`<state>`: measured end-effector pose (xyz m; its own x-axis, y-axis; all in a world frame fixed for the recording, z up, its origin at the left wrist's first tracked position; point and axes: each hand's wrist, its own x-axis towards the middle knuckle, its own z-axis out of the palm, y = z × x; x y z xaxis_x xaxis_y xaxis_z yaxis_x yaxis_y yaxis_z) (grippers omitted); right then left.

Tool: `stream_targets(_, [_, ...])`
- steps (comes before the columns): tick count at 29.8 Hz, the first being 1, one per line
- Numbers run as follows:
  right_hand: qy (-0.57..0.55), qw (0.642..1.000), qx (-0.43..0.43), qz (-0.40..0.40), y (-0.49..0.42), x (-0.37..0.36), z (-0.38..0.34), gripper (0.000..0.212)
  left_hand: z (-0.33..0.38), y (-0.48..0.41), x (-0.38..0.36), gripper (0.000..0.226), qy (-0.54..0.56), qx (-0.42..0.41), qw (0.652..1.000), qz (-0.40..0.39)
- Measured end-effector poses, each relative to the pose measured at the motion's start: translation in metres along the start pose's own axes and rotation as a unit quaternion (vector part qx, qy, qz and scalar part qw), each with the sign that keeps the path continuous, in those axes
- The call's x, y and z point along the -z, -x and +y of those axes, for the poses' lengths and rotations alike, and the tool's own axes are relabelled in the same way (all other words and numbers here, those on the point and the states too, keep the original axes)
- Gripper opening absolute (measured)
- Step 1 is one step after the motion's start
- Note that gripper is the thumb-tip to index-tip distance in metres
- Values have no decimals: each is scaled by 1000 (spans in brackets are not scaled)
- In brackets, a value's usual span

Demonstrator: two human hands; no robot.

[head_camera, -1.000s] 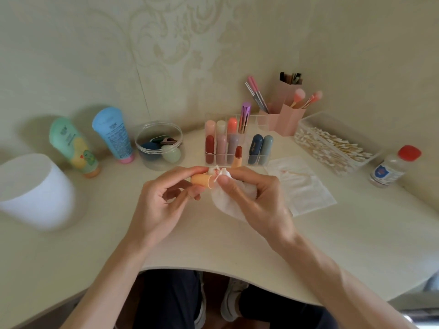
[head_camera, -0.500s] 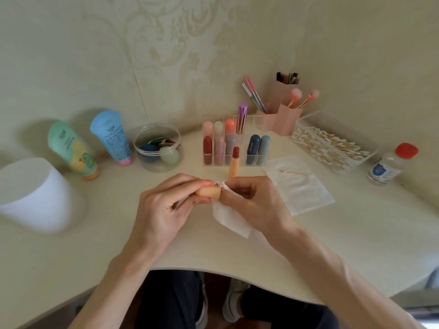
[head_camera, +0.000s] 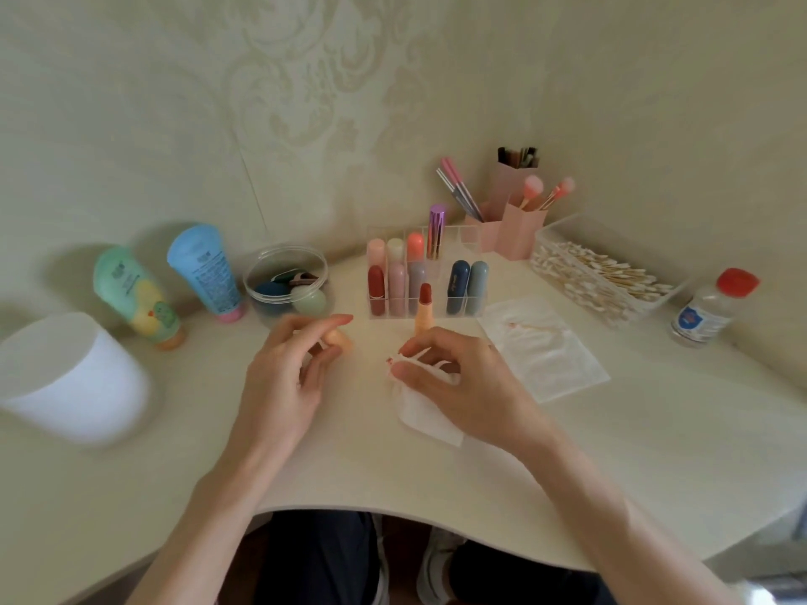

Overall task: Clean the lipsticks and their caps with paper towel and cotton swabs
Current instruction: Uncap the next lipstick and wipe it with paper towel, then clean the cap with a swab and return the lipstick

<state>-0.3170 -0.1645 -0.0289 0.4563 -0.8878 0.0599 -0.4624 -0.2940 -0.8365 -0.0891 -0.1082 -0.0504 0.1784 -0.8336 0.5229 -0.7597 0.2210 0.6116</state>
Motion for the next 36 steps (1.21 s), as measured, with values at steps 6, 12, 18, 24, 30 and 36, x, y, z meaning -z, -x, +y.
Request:
stream_targets(6, [79,991,104,14,6,1,-3,27,3,-3,-5,39,-71,-12,996,-52])
stream_targets(12, [107,984,126,69,5,2,1,24,7,-3,-6,56,-82,2,995,-59])
stream_targets(18, [126,979,150,57,4,5,4,6,22,2,4,38,-98,10,995,28])
stream_targets(24, [123,983,133,-9,6,6,0,8,47,5,-4,29,-42,-18,998,50])
stream_targets(30, [126,986,4,112,-5,35,9,5,64,-7,-30,34,7,21,1000,16])
stream_targets(36, [283,907,-112,292,-9,71,42,16,61,-23,-60,38,-21,97,995,-30])
